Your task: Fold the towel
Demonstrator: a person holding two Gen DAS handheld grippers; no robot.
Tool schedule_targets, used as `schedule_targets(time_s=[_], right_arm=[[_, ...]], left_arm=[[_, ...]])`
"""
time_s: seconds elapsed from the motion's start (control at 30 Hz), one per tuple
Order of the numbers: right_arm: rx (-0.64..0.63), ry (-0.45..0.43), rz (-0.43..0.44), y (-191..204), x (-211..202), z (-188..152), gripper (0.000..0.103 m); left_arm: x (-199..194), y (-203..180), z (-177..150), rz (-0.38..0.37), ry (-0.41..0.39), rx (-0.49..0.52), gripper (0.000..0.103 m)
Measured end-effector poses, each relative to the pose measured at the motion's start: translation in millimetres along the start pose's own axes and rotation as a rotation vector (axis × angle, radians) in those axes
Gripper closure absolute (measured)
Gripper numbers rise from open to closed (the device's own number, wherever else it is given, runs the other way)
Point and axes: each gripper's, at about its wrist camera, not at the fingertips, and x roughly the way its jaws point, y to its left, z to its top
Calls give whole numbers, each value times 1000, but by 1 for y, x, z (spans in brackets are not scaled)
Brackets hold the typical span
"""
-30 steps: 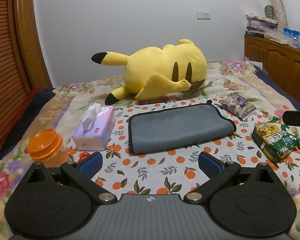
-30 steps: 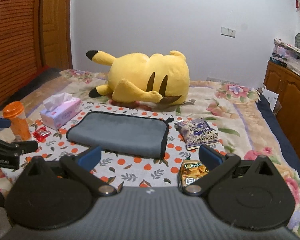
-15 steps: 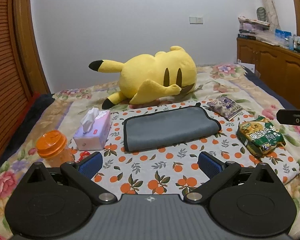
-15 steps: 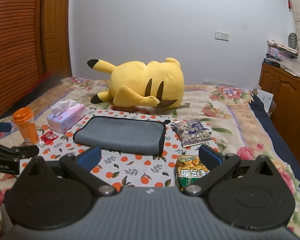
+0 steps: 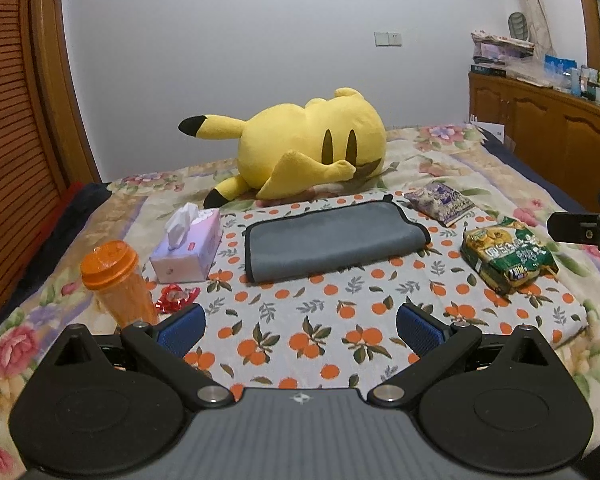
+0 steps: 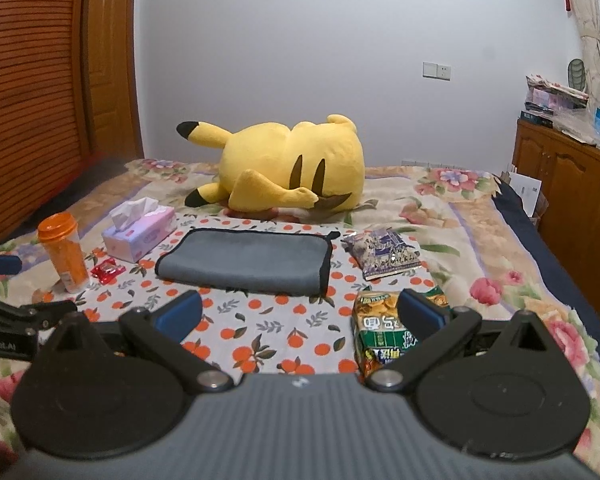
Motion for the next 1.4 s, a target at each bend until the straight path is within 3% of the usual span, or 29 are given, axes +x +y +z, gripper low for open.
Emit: schedule_targets(time_s=[0.8, 1.23, 1.4], right_arm=[[17, 32, 12, 11, -4, -39, 0], [-39, 43, 9, 23, -3, -52, 0], [-7, 61, -1, 18, 0, -54, 0]], left_arm=[[-2, -2, -51, 18, 33, -25, 0], [-2, 5, -64, 26, 54, -75, 0], [-3, 3, -67, 32, 48, -65, 0]])
